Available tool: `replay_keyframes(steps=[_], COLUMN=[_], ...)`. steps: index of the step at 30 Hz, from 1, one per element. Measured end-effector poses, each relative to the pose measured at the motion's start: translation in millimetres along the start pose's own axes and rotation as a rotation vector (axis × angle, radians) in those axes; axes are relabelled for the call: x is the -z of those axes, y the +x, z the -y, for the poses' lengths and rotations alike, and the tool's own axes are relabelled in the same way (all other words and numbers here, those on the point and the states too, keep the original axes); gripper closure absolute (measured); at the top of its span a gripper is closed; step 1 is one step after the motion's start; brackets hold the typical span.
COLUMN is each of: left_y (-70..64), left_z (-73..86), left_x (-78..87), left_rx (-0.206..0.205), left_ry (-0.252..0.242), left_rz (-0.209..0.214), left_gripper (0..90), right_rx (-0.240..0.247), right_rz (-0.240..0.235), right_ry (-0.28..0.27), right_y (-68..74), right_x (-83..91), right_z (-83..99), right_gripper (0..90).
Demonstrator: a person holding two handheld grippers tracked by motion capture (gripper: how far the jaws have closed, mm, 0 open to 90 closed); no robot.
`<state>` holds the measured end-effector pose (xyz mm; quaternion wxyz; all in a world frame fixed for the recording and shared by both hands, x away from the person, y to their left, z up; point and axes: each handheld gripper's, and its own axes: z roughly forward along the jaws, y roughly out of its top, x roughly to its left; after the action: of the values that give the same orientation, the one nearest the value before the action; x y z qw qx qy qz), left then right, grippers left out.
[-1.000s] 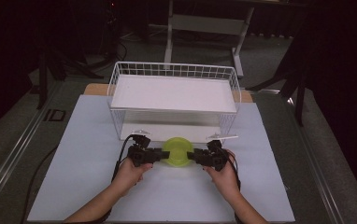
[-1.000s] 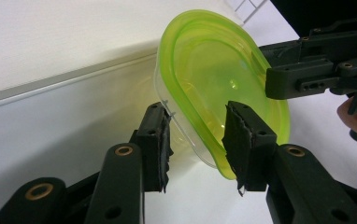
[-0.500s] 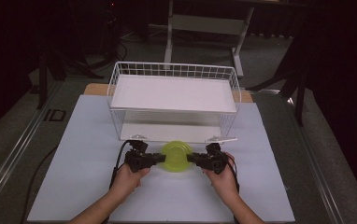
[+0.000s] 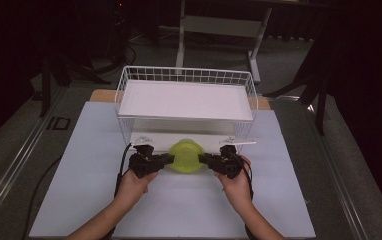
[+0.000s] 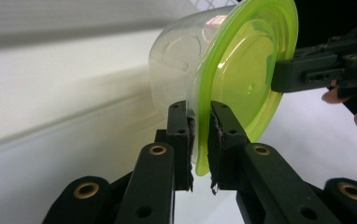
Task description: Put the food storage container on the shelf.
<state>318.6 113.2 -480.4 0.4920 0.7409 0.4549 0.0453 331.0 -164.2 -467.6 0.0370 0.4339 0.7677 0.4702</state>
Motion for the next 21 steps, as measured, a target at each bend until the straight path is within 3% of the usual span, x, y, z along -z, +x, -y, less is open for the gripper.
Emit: replay_keyframes(steps=[2,8,21], left_y=[2.2,12.7,26.0], left_z=[0.9,4.4,2.8], left_x=[-1.8,-12.0,-26.1], left_rx=[-0.004,-0.004,0.014], left_ry=[-0.013,0.010,-0.001], left_rz=[-0.009,-0.034,-0.058], left_gripper=[81.0,80.7,80.6], right_rx=[-0.020,-0.047,-0.045], right_rz=[-0.006,0.004,0.041], right_ry=[-0.004,0.010,0.008], right_y=[-1.9,-8.2,-17.2], right_x=[-3.1,-17.2,-35.7], right_z=[-0.3,4.2,2.2], right_gripper=[80.5,80.5,80.1])
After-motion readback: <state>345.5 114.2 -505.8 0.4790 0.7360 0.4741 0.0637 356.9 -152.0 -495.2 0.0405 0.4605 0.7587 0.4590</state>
